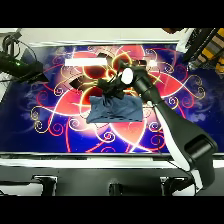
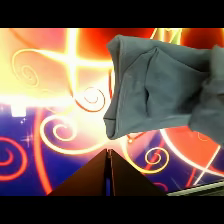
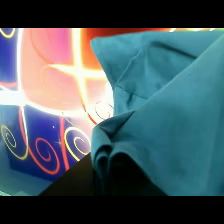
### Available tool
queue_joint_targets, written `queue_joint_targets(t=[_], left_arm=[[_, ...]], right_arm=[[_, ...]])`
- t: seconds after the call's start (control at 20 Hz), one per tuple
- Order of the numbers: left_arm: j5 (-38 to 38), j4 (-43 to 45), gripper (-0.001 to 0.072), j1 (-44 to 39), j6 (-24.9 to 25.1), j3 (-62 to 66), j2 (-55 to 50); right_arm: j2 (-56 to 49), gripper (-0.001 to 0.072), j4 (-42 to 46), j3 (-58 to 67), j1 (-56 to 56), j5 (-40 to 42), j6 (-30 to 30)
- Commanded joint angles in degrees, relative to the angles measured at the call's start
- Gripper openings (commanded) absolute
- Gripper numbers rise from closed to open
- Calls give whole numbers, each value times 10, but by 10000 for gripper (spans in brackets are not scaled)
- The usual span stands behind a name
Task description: Fold the clothes and pants, and hang the long-sleeved shirts on hangers.
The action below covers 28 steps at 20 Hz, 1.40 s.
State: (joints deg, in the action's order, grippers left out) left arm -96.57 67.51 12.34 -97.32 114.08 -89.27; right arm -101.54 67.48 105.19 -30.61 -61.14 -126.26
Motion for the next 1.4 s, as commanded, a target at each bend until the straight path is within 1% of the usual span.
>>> queue_joint_targets(t=[0.0, 0.1, 0.15, 0.2, 0.25, 0.3, 0.35, 0.4, 0.45, 0.5, 0.6, 0.75, 0.8, 0.85, 0.95, 1.05, 1.15, 1.25, 1.35], left_arm=[[-2, 2, 18, 5, 4, -3, 0], [0, 2, 18, 4, 4, -3, -2], [0, 2, 18, 4, 4, -3, -2], [0, 2, 18, 4, 4, -3, -2], [0, 2, 18, 4, 4, -3, -2], [2, 2, 18, 4, 4, -3, -2], [4, 2, 18, 4, 4, -3, -3], [6, 2, 18, 4, 3, -3, -3], [7, 2, 18, 4, 3, -3, -3], [8, 2, 18, 4, 2, -3, -3], [8, 2, 18, 4, 2, -3, -3], [8, 2, 18, 4, 2, -3, -3], [8, 2, 18, 4, 2, -3, -3], [8, 2, 18, 4, 2, -3, -3], [8, 2, 18, 4, 2, -3, -3], [8, 2, 18, 4, 2, -3, -3], [8, 2, 18, 4, 2, -3, -3], [8, 2, 18, 4, 2, -3, -3], [8, 2, 18, 4, 2, -3, -3]], right_arm=[[-39, 30, -24, 0, -14, 22, -10], [-52, 32, -31, 0, -14, 30, -10], [-56, 60, -34, 0, -14, 35, -10], [-58, 158, -40, 0, -14, 40, -9], [-57, 272, -53, 0, -14, 44, 1], [-56, 396, -80, 1, -14, 41, 23], [-51, 438, -111, 1, -10, 35, 51], [-43, 443, -130, 4, -5, 21, 76], [-31, 511, -135, 9, 5, -1, 95], [-15, 563, -132, 14, 25, -23, 108], [26, 563, -130, 14, 92, -61, 143], [70, 567, -128, 14, 242, -134, 200], [72, 567, -127, 14, 291, -167, 219], [71, 583, -126, 7, 341, -199, 239], [71, 592, -128, -34, 412, -224, 276], [69, 592, -130, -99, 446, -214, 311], [57, 592, -141, -166, 452, -195, 350], [38, 592, -193, -223, 444, -166, 389], [16, 590, -227, -258, 427, -130, 415]])
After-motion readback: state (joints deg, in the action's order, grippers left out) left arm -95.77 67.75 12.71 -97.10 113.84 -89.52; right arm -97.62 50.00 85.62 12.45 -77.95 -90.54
